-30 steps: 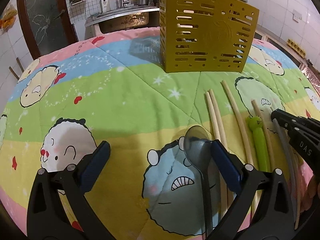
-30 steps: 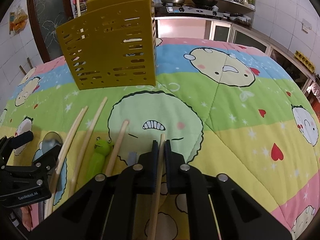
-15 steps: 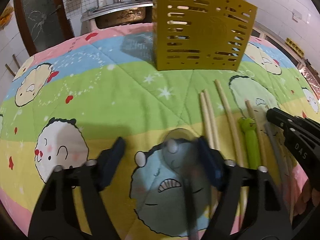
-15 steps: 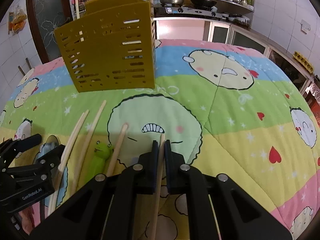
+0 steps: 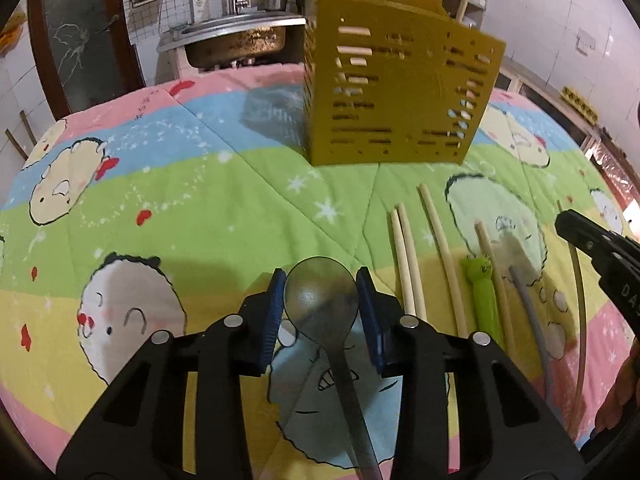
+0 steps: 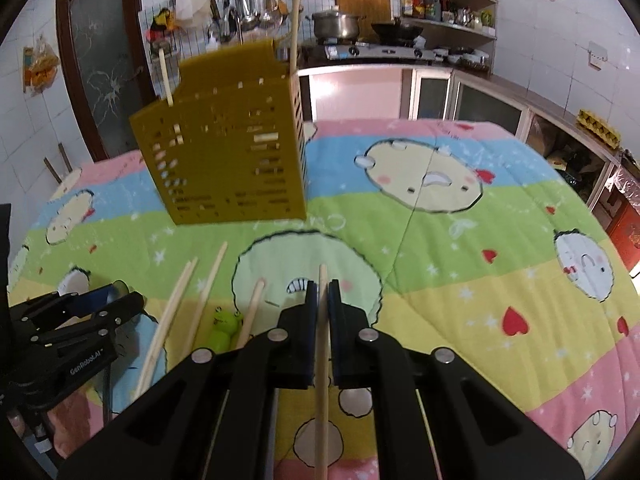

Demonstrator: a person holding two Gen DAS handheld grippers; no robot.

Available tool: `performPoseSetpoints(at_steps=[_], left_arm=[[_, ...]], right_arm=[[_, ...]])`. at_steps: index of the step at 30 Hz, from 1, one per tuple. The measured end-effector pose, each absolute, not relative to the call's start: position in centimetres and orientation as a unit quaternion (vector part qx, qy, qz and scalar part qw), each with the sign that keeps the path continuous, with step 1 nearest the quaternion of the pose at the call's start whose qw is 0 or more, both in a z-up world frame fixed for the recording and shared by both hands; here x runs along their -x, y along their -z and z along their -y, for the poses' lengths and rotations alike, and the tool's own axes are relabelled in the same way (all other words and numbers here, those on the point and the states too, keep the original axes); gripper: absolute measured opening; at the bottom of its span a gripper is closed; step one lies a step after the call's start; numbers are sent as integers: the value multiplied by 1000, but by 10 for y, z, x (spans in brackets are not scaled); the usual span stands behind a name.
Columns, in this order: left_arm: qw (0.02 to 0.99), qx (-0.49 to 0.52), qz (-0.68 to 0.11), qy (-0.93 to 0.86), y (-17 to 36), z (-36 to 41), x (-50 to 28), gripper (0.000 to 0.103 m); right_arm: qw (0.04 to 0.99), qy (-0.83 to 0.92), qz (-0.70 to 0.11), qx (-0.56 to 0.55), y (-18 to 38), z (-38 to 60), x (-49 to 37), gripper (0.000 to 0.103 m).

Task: Organize utensils
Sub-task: 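Lift chopstick and spoon over the yellow holder and open both tools to release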

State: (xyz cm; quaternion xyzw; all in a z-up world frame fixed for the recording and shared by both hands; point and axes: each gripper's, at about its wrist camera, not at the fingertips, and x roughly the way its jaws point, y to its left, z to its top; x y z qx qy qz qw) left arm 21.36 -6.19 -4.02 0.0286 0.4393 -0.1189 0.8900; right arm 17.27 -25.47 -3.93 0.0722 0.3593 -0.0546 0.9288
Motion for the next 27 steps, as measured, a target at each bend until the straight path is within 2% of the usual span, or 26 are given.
performPoseSetpoints(at_steps=[19,27], left_arm=[[963,-63,-236,113,-40,40,-161,35],[973,-40,-195,117,-53,23,-147,35]], right_arm=[[970,62,-218,-87,-18,261,-131,6],[984,72,-143,-73,-41,258,-100,6]])
